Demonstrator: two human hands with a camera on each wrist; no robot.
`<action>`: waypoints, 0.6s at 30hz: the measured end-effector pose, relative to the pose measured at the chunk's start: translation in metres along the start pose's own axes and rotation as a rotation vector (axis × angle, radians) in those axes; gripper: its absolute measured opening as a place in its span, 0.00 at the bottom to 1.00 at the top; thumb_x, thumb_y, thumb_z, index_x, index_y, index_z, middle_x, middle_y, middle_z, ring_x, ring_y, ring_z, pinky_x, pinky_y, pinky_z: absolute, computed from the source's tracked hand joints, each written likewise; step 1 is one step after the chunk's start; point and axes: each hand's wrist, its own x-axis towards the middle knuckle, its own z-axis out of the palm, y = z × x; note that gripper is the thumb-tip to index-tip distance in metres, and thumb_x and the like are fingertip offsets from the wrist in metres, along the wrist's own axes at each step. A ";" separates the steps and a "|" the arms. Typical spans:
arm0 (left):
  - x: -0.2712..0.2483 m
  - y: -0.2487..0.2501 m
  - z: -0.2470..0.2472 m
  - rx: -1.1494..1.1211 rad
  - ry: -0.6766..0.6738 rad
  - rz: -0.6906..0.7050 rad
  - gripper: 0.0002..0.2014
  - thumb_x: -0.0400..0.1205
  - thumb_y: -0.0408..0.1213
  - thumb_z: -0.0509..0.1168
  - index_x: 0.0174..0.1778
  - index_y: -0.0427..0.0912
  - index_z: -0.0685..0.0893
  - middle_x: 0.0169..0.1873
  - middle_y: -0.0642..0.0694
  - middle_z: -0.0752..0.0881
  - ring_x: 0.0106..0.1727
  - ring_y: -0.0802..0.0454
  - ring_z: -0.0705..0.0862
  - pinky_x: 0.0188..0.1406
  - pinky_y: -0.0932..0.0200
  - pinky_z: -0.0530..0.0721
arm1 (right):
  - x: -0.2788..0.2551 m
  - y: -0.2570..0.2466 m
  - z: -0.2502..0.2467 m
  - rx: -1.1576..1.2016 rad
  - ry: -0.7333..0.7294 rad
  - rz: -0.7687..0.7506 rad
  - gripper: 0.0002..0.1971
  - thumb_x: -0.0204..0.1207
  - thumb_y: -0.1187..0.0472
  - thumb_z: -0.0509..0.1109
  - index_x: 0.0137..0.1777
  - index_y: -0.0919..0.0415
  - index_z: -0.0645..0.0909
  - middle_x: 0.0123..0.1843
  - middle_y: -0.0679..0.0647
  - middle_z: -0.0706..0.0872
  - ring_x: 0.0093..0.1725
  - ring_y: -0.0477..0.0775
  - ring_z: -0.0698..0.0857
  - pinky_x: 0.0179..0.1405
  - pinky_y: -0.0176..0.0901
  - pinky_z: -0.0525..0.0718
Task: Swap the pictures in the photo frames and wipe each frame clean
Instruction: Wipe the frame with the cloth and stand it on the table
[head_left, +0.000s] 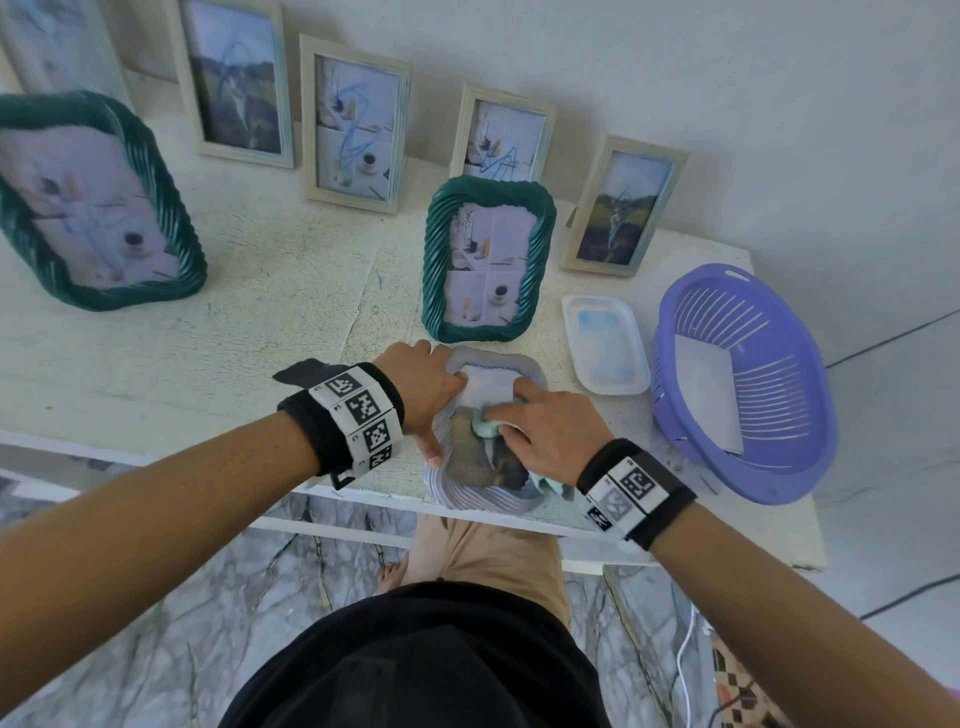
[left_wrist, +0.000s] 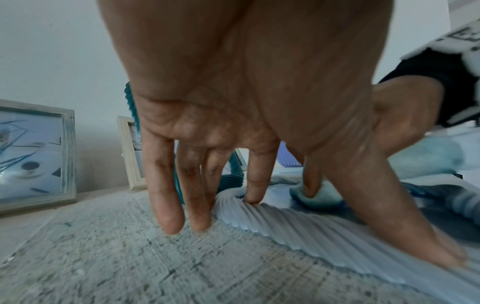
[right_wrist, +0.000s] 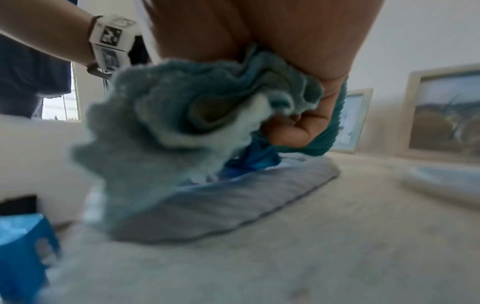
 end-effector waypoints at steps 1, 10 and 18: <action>0.000 0.000 0.001 0.000 0.001 0.000 0.49 0.61 0.72 0.73 0.70 0.45 0.72 0.68 0.41 0.74 0.64 0.42 0.76 0.53 0.49 0.79 | 0.000 -0.002 0.004 0.008 0.015 0.011 0.16 0.83 0.52 0.58 0.68 0.44 0.79 0.58 0.55 0.78 0.43 0.64 0.85 0.35 0.46 0.75; 0.000 0.000 -0.002 -0.010 -0.003 0.008 0.48 0.60 0.72 0.74 0.68 0.43 0.73 0.66 0.40 0.75 0.62 0.41 0.78 0.52 0.49 0.80 | -0.010 0.003 0.004 0.004 -0.022 -0.023 0.16 0.81 0.51 0.59 0.66 0.43 0.81 0.60 0.53 0.79 0.43 0.63 0.85 0.35 0.46 0.74; 0.000 0.001 -0.003 -0.002 -0.005 0.003 0.48 0.61 0.72 0.74 0.68 0.42 0.74 0.66 0.40 0.75 0.62 0.41 0.78 0.51 0.50 0.80 | -0.033 -0.003 0.009 0.077 -0.101 -0.113 0.16 0.79 0.51 0.60 0.63 0.42 0.84 0.57 0.51 0.82 0.37 0.57 0.84 0.32 0.43 0.75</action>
